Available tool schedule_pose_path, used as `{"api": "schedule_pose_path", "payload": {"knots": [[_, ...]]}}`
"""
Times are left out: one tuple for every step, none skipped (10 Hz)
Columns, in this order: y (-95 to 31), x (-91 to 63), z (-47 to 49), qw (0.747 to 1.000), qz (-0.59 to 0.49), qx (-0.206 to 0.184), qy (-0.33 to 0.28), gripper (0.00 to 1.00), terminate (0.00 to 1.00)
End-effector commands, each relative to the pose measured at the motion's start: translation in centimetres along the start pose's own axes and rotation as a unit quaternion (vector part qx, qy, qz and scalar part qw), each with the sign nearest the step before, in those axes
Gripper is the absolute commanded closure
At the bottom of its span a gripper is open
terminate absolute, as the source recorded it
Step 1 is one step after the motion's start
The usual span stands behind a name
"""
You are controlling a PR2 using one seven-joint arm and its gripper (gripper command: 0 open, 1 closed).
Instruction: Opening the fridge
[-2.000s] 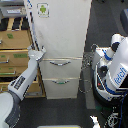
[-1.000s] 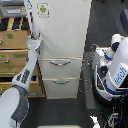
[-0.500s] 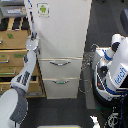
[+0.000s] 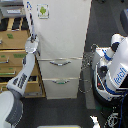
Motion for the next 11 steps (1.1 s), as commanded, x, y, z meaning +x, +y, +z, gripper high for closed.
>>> {"api": "schedule_pose_path", "payload": {"knots": [[-9.7,-26.1,17.7,0.972,-0.23,-0.046,-0.004,1.0,0.0],[-14.6,-36.1,25.5,0.96,-0.268,-0.082,0.002,1.0,0.0],[-20.7,-46.5,34.2,0.932,-0.331,-0.148,0.01,1.0,0.0],[-25.5,-58.7,43.9,0.873,-0.44,-0.212,-0.006,1.0,0.0],[-24.9,-67.7,48.6,0.797,-0.554,-0.241,-0.021,1.0,0.0],[-23.1,-70.9,49.6,0.759,-0.605,-0.237,-0.042,1.0,0.0],[-14.5,-58.3,39.1,0.84,-0.52,-0.144,-0.054,0.0,0.0],[-11.5,-51.4,32.2,0.878,-0.47,-0.087,-0.035,0.0,0.0],[-8.2,-42.6,21.9,0.907,-0.414,-0.072,0.015,0.0,0.0],[-7.1,-38.1,16.3,0.919,-0.387,-0.06,0.038,0.0,0.0],[-6.1,-33.4,10.2,0.932,-0.352,-0.05,0.062,0.0,0.0]]}}
